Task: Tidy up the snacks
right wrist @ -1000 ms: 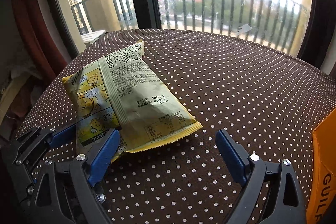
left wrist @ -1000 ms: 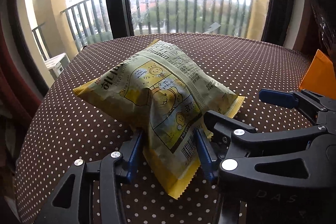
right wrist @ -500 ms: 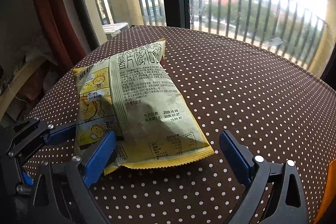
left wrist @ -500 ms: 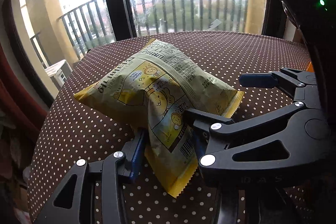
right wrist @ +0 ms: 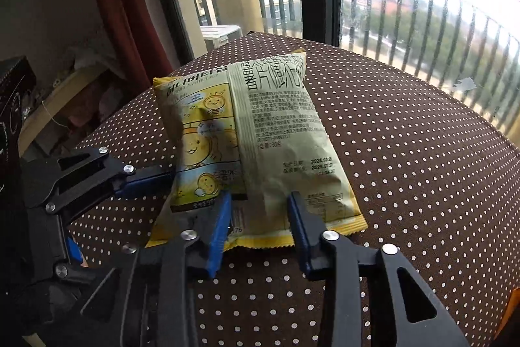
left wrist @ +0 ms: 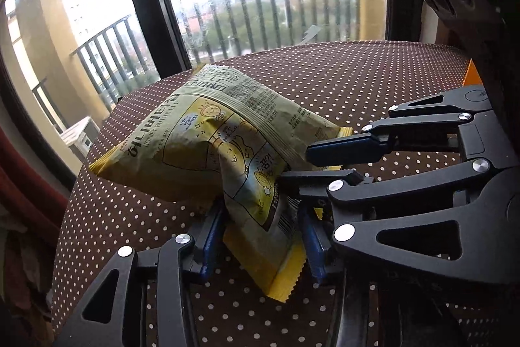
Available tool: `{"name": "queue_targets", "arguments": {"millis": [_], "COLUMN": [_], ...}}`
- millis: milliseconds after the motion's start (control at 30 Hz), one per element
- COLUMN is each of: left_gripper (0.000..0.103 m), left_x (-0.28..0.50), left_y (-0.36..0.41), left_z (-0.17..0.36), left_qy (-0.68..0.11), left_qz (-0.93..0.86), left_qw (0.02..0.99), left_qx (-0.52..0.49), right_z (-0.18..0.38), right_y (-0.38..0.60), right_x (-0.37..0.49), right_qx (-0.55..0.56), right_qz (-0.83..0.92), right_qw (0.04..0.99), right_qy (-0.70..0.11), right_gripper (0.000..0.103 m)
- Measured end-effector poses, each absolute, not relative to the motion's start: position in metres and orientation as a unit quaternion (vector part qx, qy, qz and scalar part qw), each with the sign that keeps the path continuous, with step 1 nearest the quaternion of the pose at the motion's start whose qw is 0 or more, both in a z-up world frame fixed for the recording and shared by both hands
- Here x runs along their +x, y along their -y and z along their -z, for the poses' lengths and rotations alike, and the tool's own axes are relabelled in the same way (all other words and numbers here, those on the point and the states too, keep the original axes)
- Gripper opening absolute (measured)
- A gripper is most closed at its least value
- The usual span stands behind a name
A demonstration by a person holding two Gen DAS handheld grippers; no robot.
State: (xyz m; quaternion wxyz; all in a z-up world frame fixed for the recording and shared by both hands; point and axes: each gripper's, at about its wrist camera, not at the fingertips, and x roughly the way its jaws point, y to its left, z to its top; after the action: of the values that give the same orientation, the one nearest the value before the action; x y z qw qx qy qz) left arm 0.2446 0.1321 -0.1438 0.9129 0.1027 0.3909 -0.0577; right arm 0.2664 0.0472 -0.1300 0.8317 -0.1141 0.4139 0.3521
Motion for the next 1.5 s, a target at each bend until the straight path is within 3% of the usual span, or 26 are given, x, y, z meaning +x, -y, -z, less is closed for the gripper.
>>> {"name": "queue_targets", "arguments": {"millis": [67,367,400,500,533,1100,1167,1233,1333,1500], "left_gripper": [0.042,0.040,0.039,0.038,0.038,0.038,0.039,0.040,0.042,0.043], "left_x": [0.243,0.233,0.231,0.225,0.223,0.228,0.234,0.238,0.241,0.243], "left_y": [-0.132,-0.118,-0.116,-0.112,-0.112,-0.117,-0.119,-0.120,-0.116,-0.112], "left_z": [0.142,0.137,0.138,0.138,0.138,0.140,0.139,0.139,0.136,0.131], "left_qy": [-0.387,-0.381,-0.380,-0.379,-0.381,-0.412,-0.418,-0.425,-0.426,-0.430], "left_qz": [0.062,0.111,0.116,0.134,0.143,0.143,0.134,0.129,0.124,0.120], "left_qw": [0.914,0.914,0.913,0.911,0.910,0.898,0.897,0.896,0.896,0.894], "left_qx": [0.104,0.088,0.089,0.089,0.082,0.062,0.048,0.036,0.029,0.022], "right_z": [0.132,0.121,0.117,0.105,0.100,0.118,0.120,0.122,0.122,0.118], "right_y": [-0.042,-0.019,-0.015,0.000,0.004,-0.005,-0.008,-0.010,-0.009,-0.005], "right_x": [0.267,0.250,0.247,0.239,0.236,0.265,0.265,0.264,0.264,0.257], "right_qx": [-0.105,-0.100,-0.099,-0.083,-0.080,-0.055,-0.069,-0.072,-0.074,-0.068], "right_qz": [-0.342,-0.294,-0.289,-0.272,-0.266,-0.273,-0.266,-0.268,-0.269,-0.271], "right_qw": [0.830,0.843,0.847,0.865,0.873,0.856,0.859,0.860,0.862,0.865], "right_qy": [-0.428,-0.439,-0.435,-0.413,-0.402,-0.435,-0.432,-0.429,-0.423,-0.417], "right_gripper": [0.024,0.028,0.036,0.085,0.091,0.093,0.088,0.075,0.065,0.054]}}
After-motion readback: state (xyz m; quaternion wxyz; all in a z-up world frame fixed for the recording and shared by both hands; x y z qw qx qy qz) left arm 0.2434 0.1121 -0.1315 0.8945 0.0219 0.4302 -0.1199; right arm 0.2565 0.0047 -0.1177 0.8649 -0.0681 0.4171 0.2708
